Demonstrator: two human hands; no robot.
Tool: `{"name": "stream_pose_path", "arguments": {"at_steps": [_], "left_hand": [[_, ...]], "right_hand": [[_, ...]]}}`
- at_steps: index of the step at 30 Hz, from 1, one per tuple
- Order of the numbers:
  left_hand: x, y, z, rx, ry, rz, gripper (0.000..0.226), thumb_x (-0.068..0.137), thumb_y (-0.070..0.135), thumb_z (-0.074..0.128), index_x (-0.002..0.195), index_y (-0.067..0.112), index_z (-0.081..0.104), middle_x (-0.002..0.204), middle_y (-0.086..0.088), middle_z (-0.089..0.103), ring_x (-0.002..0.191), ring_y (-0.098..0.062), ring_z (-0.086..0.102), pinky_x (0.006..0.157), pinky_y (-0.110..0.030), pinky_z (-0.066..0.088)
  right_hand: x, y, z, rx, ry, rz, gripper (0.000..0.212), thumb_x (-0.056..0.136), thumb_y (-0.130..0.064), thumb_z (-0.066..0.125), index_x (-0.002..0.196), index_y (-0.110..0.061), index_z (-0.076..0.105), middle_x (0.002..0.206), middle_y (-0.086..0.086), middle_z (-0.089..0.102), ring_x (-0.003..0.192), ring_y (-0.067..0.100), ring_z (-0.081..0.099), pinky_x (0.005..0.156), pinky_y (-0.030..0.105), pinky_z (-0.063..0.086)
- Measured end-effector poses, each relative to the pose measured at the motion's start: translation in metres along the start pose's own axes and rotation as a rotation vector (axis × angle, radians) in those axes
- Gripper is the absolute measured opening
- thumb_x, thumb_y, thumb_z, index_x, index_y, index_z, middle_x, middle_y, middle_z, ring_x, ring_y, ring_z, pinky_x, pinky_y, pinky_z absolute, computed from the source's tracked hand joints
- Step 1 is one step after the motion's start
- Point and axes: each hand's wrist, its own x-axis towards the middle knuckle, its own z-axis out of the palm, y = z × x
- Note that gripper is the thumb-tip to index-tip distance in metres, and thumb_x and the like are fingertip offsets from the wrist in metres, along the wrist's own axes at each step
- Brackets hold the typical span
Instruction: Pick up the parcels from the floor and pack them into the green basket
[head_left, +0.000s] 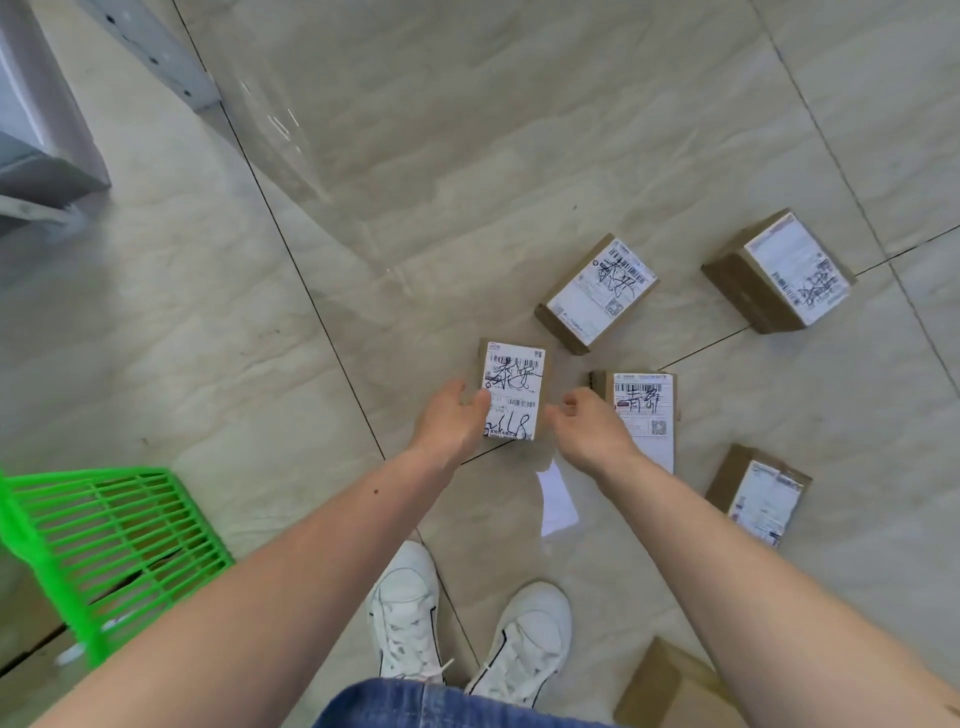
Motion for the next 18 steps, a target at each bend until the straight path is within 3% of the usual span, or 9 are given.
{"name": "stream_pose_path", "arguments": {"at_steps": [3,6,9,11,14,18], "left_hand": [[0.033,-0.009,0.018,0.003,-0.032,0.007,0.049,0.101,0.024,0.045,0.144,0.003,0.037,0.149,-0.013,0.043,0.135,-0.027,0.043,0.101,-0.031,0.037],[0.051,-0.014,0.028,0.015,-0.074,-0.005,0.041,0.1,0.015,0.043,0.141,0.006,0.043,0.139,-0.01,0.051,0.131,-0.027,0.048,0.095,-0.027,0.038],[0.065,-0.019,0.031,0.039,-0.123,0.005,0.031,0.096,0.014,0.043,0.121,0.016,0.06,0.126,-0.006,0.066,0.116,-0.028,0.061,0.099,-0.035,0.047],[0.065,-0.019,0.027,0.012,-0.122,-0.006,0.031,0.094,0.015,0.043,0.118,0.014,0.063,0.12,-0.006,0.069,0.109,-0.026,0.064,0.095,-0.035,0.05],[0.042,-0.007,0.015,-0.013,-0.111,0.019,0.031,0.094,0.016,0.044,0.12,0.013,0.062,0.12,-0.005,0.068,0.107,-0.025,0.063,0.09,-0.033,0.05],[-0.016,0.012,-0.011,-0.041,-0.079,0.039,0.035,0.091,0.006,0.041,0.114,0.015,0.066,0.109,0.002,0.069,0.099,-0.021,0.062,0.074,-0.028,0.049]], "right_hand": [[0.037,0.011,0.015,-0.013,-0.029,0.029,0.041,0.099,-0.028,0.044,0.131,-0.003,0.041,0.125,0.015,0.056,0.115,0.032,0.054,0.085,0.034,0.042],[0.059,0.019,0.023,-0.003,-0.078,0.054,0.02,0.097,-0.023,0.044,0.1,-0.005,0.052,0.095,0.008,0.056,0.085,0.023,0.054,0.067,0.032,0.038],[0.069,0.023,0.028,0.034,-0.106,0.014,0.028,0.086,-0.028,0.051,0.107,-0.013,0.061,0.109,0.002,0.068,0.097,0.02,0.063,0.086,0.034,0.052],[0.065,0.023,0.026,0.052,-0.121,-0.02,0.037,0.08,-0.036,0.054,0.112,-0.021,0.065,0.113,-0.002,0.071,0.104,0.02,0.065,0.095,0.041,0.053],[0.036,0.011,0.015,0.072,-0.09,-0.04,0.035,0.082,-0.034,0.053,0.109,-0.02,0.068,0.11,-0.002,0.072,0.105,0.022,0.065,0.098,0.044,0.051],[-0.023,-0.011,-0.009,0.077,-0.01,-0.073,0.027,0.09,-0.018,0.054,0.113,-0.02,0.067,0.114,-0.001,0.072,0.106,0.023,0.065,0.096,0.041,0.051]]}}
